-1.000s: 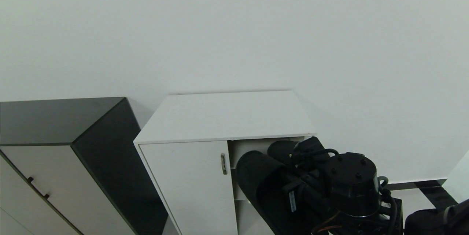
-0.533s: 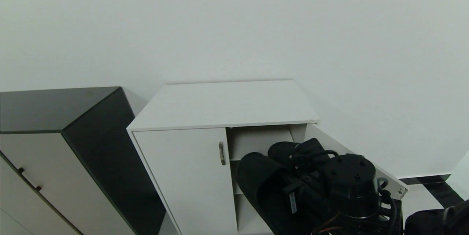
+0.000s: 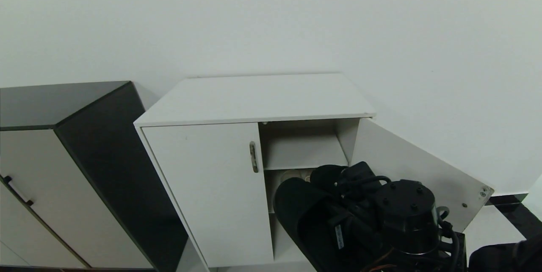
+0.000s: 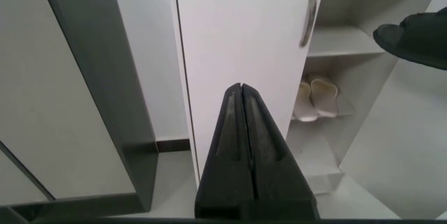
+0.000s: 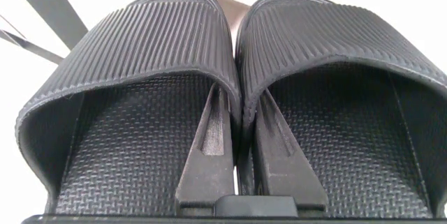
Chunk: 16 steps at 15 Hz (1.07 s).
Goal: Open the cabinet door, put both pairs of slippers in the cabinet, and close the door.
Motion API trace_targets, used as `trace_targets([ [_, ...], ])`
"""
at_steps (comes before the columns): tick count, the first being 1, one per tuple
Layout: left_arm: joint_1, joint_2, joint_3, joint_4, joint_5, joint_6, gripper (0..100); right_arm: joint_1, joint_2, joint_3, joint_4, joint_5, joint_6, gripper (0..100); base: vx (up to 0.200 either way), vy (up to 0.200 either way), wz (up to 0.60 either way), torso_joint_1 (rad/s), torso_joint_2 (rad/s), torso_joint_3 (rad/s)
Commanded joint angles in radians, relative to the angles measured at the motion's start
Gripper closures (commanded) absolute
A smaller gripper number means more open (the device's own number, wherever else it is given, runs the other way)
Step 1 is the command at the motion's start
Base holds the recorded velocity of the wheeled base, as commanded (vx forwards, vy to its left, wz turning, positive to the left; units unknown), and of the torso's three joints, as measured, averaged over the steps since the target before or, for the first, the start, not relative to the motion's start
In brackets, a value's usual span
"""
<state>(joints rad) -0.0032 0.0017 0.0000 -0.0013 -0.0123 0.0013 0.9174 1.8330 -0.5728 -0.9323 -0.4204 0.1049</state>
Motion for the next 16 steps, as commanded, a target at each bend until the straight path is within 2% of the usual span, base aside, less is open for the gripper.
trace_targets([
  [1, 0.000, 0.000, 0.000, 0.000, 0.000, 0.000, 100, 0.000, 0.002, 0.004, 0.000, 0.000, -0.001, 100, 0.000, 0.000, 0.00, -0.193, 0.52, 0.315],
  [9, 0.000, 0.000, 0.000, 0.000, 0.000, -0.001, 100, 0.001, 0.009, 0.021, -0.029, 0.002, -0.014, 100, 0.000, 0.000, 0.00, -0.159, 0.48, 0.321],
  [16, 0.000, 0.000, 0.000, 0.000, 0.000, -0.001, 100, 0.003, 0.017, 0.027, -0.029, 0.002, -0.014, 100, 0.000, 0.000, 0.00, -0.090, 0.45, 0.359],
])
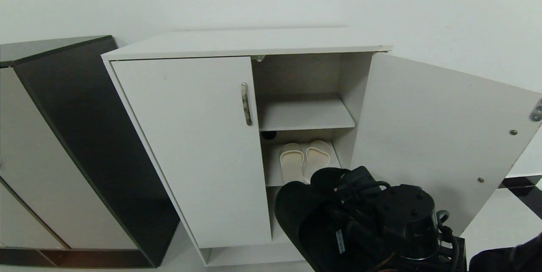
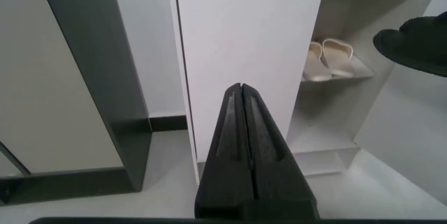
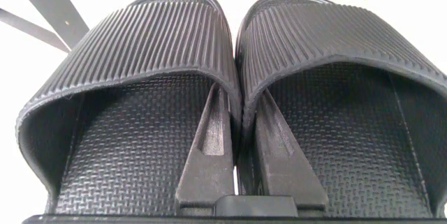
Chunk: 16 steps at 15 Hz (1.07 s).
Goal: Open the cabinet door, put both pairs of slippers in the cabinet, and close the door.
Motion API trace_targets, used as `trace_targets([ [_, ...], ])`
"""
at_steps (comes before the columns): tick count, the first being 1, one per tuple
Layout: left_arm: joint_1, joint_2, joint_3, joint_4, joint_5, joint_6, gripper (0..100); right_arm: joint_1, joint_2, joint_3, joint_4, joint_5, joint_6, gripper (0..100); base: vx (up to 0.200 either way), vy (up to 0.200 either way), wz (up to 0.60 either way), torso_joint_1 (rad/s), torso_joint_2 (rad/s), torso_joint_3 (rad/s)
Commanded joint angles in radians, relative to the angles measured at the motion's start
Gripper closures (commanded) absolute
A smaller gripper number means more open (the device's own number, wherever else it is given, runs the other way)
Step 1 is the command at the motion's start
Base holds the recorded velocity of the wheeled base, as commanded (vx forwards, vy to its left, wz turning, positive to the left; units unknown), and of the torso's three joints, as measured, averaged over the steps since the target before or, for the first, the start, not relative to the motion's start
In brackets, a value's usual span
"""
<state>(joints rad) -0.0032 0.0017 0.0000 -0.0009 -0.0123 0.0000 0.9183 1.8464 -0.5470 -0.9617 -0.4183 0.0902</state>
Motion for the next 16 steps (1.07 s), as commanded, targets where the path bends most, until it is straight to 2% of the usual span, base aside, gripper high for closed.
trace_targets([
  [1, 0.000, 0.000, 0.000, -0.001, 0.000, 0.000, 100, 0.002, 0.004, 0.001, 0.000, 0.000, 0.000, 100, 0.000, 0.000, 0.00, -0.032, 0.44, 0.393],
  [4, 0.000, 0.000, 0.000, -0.001, 0.002, -0.002, 100, 0.002, 0.005, 0.002, 0.000, 0.000, 0.000, 100, 0.000, 0.000, 0.00, -0.017, 0.30, 0.281],
  [7, 0.000, 0.000, 0.000, -0.001, 0.002, -0.005, 100, 0.002, 0.007, 0.007, 0.000, 0.000, -0.001, 100, 0.000, 0.000, 0.00, 0.000, 0.06, 0.052],
  [9, 0.000, 0.000, 0.000, -0.001, 0.002, -0.005, 100, 0.004, 0.027, 0.009, -0.065, -0.004, -0.032, 100, 0.000, 0.000, 0.00, 0.000, 0.00, 0.000],
  [10, 0.000, 0.000, 0.000, -0.001, 0.002, -0.005, 100, 0.007, 0.054, -0.005, -0.114, -0.023, -0.064, 100, 0.000, 0.000, 0.00, 0.000, 0.00, 0.000],
  [11, 0.000, 0.000, 0.000, -0.001, 0.002, -0.005, 100, 0.010, 0.074, -0.045, -0.107, -0.093, -0.086, 100, 0.000, 0.000, 0.00, 0.000, 0.00, 0.000],
  [12, 0.000, 0.000, 0.000, -0.001, 0.003, -0.003, 100, 0.016, 0.114, -0.160, -0.066, -0.246, -0.081, 100, 0.000, 0.000, 0.00, 0.000, 0.00, 0.000],
  [14, 0.000, 0.000, 0.000, -0.001, 0.003, -0.002, 100, 0.016, 0.114, -0.255, 0.028, -0.263, -0.067, 100, 0.000, 0.000, 0.00, 0.000, 0.00, 0.000],
  [16, 0.000, 0.000, 0.000, -0.001, 0.003, -0.002, 100, 0.017, 0.063, -0.484, 0.362, -0.287, 0.069, 100, 0.000, 0.000, 0.00, 0.000, 0.00, 0.000],
])
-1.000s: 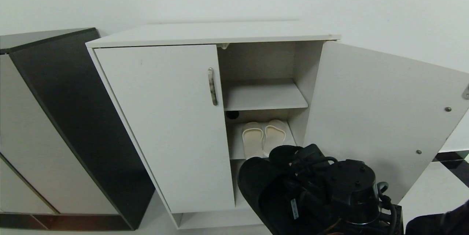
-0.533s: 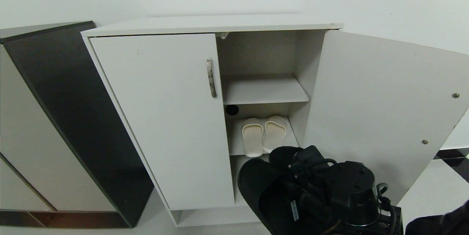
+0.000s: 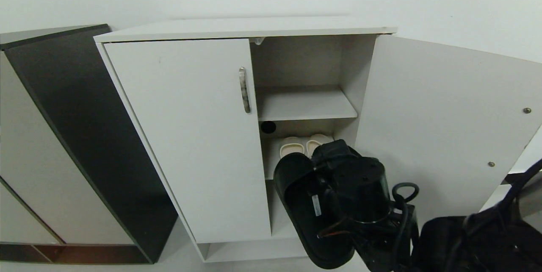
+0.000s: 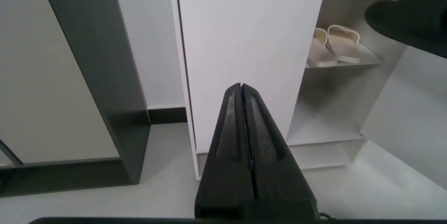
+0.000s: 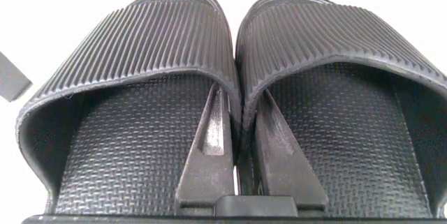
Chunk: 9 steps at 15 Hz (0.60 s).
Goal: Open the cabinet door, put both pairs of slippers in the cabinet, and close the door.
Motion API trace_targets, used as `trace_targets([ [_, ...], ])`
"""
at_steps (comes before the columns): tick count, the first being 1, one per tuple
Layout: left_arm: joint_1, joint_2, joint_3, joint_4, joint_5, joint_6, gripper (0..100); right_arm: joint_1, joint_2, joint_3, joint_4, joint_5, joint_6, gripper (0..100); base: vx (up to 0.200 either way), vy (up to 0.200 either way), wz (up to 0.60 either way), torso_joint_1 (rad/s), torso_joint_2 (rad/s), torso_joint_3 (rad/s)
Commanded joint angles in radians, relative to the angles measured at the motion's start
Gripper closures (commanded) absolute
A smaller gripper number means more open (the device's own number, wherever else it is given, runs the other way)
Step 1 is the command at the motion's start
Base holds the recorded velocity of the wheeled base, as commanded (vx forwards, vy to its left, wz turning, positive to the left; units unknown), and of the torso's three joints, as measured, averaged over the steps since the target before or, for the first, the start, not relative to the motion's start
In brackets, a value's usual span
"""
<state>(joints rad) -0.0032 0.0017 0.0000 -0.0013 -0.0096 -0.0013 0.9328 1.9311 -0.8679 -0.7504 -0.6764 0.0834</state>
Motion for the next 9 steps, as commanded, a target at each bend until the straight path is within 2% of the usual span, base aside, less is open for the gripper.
trace_targets([
  [1, 0.000, 0.000, 0.000, 0.000, -0.001, 0.001, 100, 0.008, -0.027, -0.269, 0.301, -0.077, 0.136, 100, 0.000, 0.000, 0.00, 0.000, 0.00, 0.000],
  [3, 0.000, 0.000, 0.000, 0.000, -0.001, 0.000, 100, 0.012, -0.014, -0.419, 0.453, -0.169, 0.191, 100, 0.000, 0.000, 0.00, 0.000, 0.00, 0.000],
  [4, 0.000, 0.000, 0.000, 0.000, 0.000, 0.000, 100, 0.014, 0.002, -0.484, 0.477, -0.200, 0.190, 100, 0.000, 0.000, 0.00, 0.000, 0.00, 0.000],
  [9, 0.000, 0.000, 0.000, 0.000, 0.000, 0.001, 100, 0.009, 0.011, -0.494, 0.476, -0.203, 0.187, 100, 0.000, 0.000, 0.00, 0.000, 0.00, 0.000],
])
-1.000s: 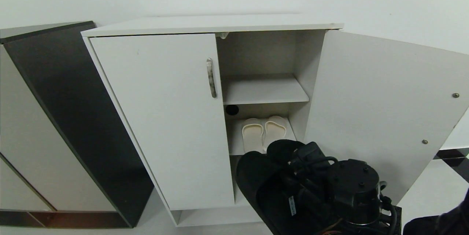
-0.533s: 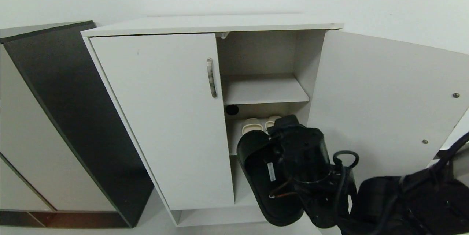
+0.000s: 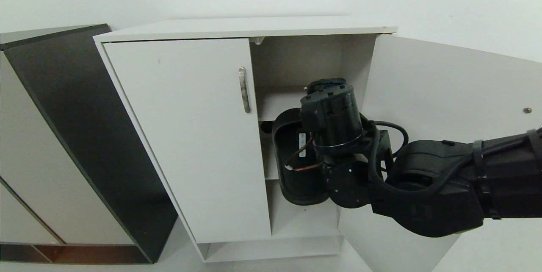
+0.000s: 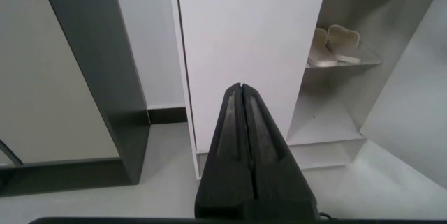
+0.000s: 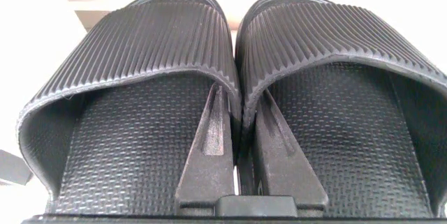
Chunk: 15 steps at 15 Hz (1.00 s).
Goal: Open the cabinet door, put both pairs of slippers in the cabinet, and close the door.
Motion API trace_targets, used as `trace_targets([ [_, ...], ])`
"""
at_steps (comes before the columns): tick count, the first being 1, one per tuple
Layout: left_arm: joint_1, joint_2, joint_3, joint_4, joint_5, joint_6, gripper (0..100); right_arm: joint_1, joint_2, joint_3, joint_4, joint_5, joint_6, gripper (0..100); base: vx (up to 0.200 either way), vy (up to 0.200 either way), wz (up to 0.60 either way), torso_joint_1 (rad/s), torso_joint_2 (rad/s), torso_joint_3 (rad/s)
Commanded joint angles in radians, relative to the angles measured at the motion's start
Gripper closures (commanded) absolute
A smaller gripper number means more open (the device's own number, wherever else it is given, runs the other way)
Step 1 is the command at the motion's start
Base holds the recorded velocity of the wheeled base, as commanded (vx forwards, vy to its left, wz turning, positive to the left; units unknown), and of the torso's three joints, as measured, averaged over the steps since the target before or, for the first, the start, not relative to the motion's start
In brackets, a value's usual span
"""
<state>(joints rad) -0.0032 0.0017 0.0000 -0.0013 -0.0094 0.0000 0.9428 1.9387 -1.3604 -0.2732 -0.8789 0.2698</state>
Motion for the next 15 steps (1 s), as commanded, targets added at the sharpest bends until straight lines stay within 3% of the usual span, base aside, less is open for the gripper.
trace_targets([
  [1, 0.000, 0.000, 0.000, 0.000, 0.000, 0.000, 100, -0.001, 0.002, 0.000, -0.001, 0.000, 0.002, 100, 0.000, 0.000, 0.00, 0.000, 0.00, 0.000],
  [3, 0.000, 0.000, 0.000, 0.000, 0.000, 0.000, 100, -0.001, 0.002, 0.004, -0.001, 0.000, 0.002, 100, 0.000, 0.000, 0.00, 0.000, 0.00, 0.000],
  [15, 0.000, 0.000, 0.000, 0.000, -0.003, 0.000, 100, -0.002, 0.003, 0.037, -0.008, 0.000, -0.003, 100, 0.200, 0.000, 0.00, 0.002, 0.00, 0.006],
])
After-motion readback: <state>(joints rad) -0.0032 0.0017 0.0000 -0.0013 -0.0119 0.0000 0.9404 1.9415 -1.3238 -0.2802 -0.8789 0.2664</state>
